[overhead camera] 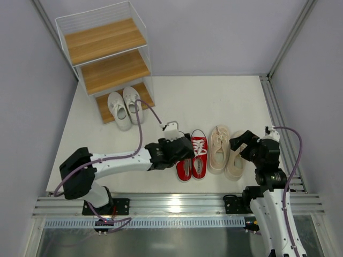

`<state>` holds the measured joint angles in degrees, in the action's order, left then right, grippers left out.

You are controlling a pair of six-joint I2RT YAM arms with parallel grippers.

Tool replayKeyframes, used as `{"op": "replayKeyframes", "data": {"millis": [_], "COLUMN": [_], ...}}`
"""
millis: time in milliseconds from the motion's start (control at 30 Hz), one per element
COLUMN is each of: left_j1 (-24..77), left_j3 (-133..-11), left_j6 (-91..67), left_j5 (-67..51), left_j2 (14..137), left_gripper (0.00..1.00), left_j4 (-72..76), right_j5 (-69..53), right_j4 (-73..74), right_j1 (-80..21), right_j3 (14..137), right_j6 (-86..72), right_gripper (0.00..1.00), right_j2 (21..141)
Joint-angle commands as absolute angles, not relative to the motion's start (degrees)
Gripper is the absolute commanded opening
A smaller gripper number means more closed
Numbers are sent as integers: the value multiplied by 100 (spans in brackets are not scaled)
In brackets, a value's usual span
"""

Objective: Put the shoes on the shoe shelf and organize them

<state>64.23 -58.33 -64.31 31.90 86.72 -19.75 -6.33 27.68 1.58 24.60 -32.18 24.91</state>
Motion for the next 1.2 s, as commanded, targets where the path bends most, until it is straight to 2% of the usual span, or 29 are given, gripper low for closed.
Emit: {"op": "replayKeyframes", "data": {"millis": [0,300,400,500,767,1000,1167], "left_j1": [6969,7207,7207,7207,7260,7330,7427], "left_j3": [-6449,-6627,-6680,-6741,-6785,-7128,-7303], "left_j6": [-7119,-7163,-7128,-7032,-6539,-6188,-6144], "left_j5": [3173,3243,3304,3357,3919,4596,4930], "left_j2": [9052,9852,10098,10318,10591,11118,11416], "left_gripper": [87,86,82,75,44,44,50], "left_j4": [-2381,-2566,-2575,-2558,-2268,-2461,-2478], "right_j5": [-194,-237,-246,-272,-325,-378,-404], "right_j4": [2874,2927,2927,2918,2883,2830,2760], "right_j1": [158,158,158,158,158,158,158], "right_j3": [2698,2690,2663,2628,2522,2487,2435], "right_j6": [-3428,-3375,-3358,-3358,-3349,-3331,-3331], "right_gripper": [97,97,97,97,97,97,97], "right_j2": [2663,2654,2672,2698,2689,2698,2725]}}
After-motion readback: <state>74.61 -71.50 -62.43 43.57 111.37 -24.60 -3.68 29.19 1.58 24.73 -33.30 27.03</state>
